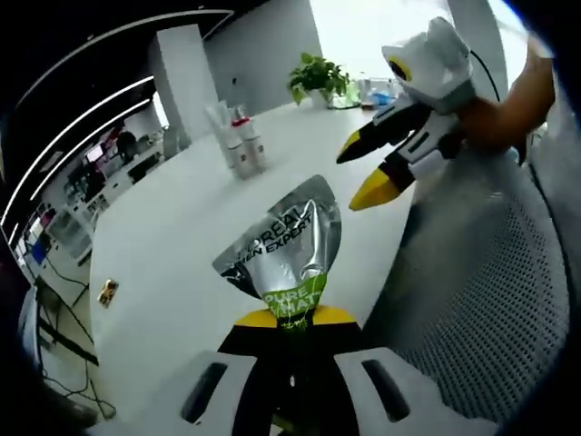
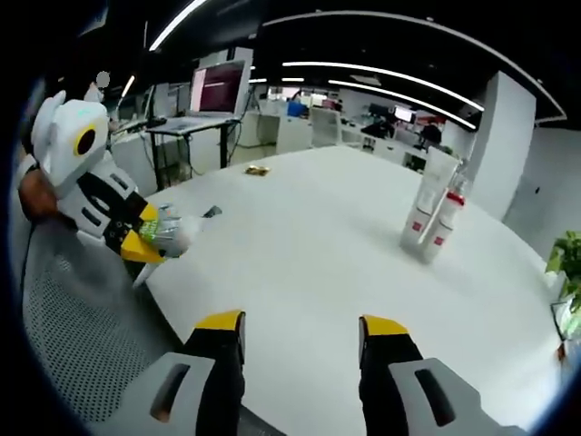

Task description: Arrange the skincare products in the storage area until every visible bottle or jar stands upright without overlapping.

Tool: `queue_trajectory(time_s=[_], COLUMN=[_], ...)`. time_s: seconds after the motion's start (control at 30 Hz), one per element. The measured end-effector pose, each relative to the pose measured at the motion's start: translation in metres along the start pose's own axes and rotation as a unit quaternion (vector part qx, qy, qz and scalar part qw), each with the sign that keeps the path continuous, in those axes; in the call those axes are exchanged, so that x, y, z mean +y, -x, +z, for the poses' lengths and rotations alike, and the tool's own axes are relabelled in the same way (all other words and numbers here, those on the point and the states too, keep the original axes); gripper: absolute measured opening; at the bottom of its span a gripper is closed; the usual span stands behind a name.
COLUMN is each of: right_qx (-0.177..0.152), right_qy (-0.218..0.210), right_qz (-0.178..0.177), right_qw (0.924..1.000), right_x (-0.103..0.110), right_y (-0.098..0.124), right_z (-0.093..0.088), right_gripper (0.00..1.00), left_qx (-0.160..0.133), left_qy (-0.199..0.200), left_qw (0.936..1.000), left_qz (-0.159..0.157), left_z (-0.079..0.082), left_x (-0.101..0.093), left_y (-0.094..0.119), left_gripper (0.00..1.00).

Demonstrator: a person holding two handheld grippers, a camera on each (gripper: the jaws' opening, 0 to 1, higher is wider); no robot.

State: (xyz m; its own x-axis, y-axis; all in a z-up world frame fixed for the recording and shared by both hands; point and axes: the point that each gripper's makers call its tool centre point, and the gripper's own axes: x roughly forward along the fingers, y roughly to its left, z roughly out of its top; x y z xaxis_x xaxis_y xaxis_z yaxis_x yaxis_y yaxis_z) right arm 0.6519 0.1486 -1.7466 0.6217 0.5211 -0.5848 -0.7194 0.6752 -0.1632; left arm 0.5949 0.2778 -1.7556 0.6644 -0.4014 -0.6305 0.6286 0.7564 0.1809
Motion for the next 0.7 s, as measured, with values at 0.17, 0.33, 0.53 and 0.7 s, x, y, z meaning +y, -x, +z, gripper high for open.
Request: queue_trajectory(time_s=[0.17,0.33,0.53,0.7], right_qx=[0.006,0.009,-0.001,-0.003], right_qy=[-0.006,-0.006,-0.03,-0.126], right_qz=[-0.006,0.001,0.025,0.074], right_qw=[0.9999,0.9999,0.9992,0.9892], right_x=[-0.005,-0.002,0.006,0.012], right_y=[0.0,-0.001,0.0,0.001], right_z=[-0.003,-0.004,0.003,0.008], right_gripper=[0.46,0.47,0.48,0.49], left_qx=[-0.013,-0.015,-0.007,-0.021], left_qy=[0.01,0.008,0.02,0.045], left_qw=[0.9998,0.9998,0.9997,0.9986], left_qz=[0.007,0.009,0.013,0.016], left_z=[0.006,0.006,0.0,0.005], left_x=[0.002,0.002,0.007,0.009], left_y=[0.0,0.001,0.002,0.004], left_gripper=[0.08,0.08,0.08,0.09])
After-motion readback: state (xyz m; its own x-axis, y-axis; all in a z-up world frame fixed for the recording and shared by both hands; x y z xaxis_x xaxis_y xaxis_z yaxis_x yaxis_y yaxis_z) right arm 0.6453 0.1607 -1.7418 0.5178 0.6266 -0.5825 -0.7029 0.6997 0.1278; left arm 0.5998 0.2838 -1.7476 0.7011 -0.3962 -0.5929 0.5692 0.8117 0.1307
